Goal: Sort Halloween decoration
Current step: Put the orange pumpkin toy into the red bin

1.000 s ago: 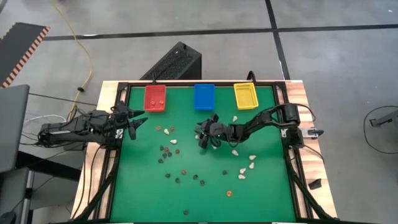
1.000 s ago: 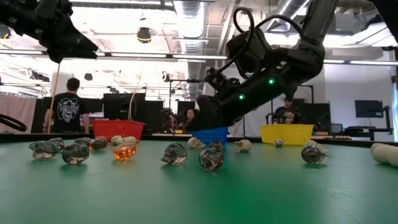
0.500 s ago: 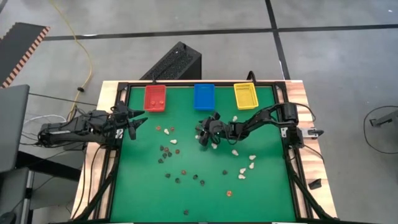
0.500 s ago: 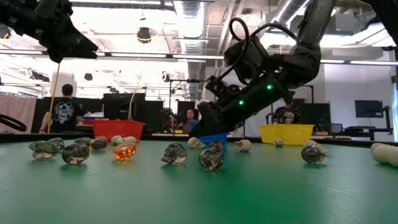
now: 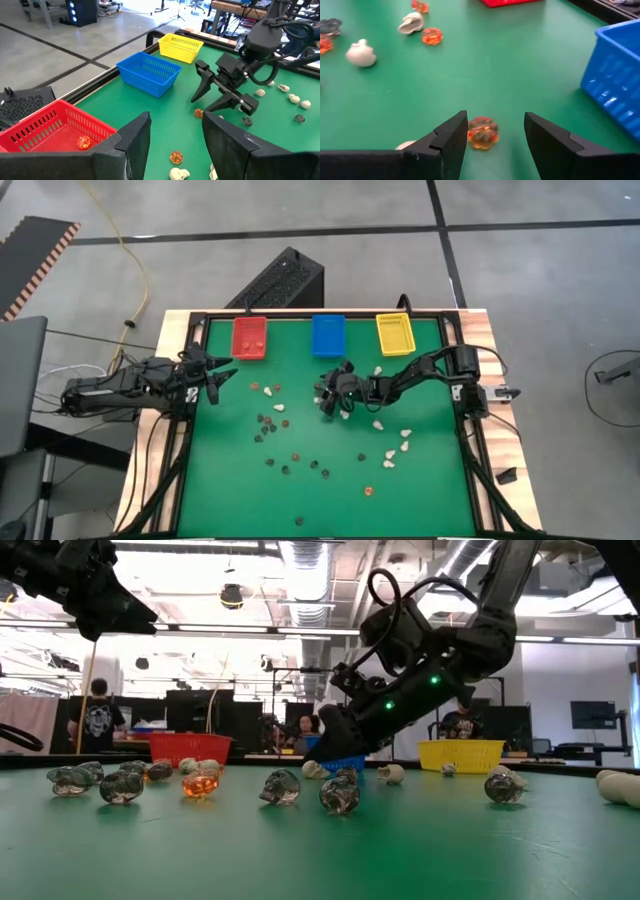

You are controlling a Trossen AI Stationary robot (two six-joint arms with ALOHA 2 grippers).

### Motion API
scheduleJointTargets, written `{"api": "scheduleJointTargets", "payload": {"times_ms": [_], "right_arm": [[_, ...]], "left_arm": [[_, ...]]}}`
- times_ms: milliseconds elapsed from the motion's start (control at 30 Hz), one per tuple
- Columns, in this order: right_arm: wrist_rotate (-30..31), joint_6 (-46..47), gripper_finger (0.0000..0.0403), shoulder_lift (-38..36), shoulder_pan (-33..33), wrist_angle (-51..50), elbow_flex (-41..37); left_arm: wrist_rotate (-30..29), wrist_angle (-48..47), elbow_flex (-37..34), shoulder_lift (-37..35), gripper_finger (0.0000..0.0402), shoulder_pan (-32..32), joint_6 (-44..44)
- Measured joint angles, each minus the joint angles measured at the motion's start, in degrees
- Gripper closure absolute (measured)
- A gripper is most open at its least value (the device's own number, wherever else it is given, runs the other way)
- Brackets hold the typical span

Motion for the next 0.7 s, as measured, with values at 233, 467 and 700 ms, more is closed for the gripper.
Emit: {"api": "scheduleJointTargets", "payload": {"times_ms": [233, 467, 700], "right_arm": [[-0.05, 0.41, 0.0178, 0.0, 0.11, 0.12, 0.0], [-1.15, 1.24, 0.0178, 0.02, -0.1, -1.2, 0.0], [-1.17, 1.25, 0.0178, 0.02, -0.33, -1.07, 0.0]], "left_arm": [[0.0, 0.0, 0.0, 0.0, 0.0233, 0.01, 0.01], [0.0, 0.0, 0.0, 0.0, 0.0233, 0.0, 0.01], [0.0, 0.0, 0.0, 0.0, 0.0233, 0.01, 0.02]]}}
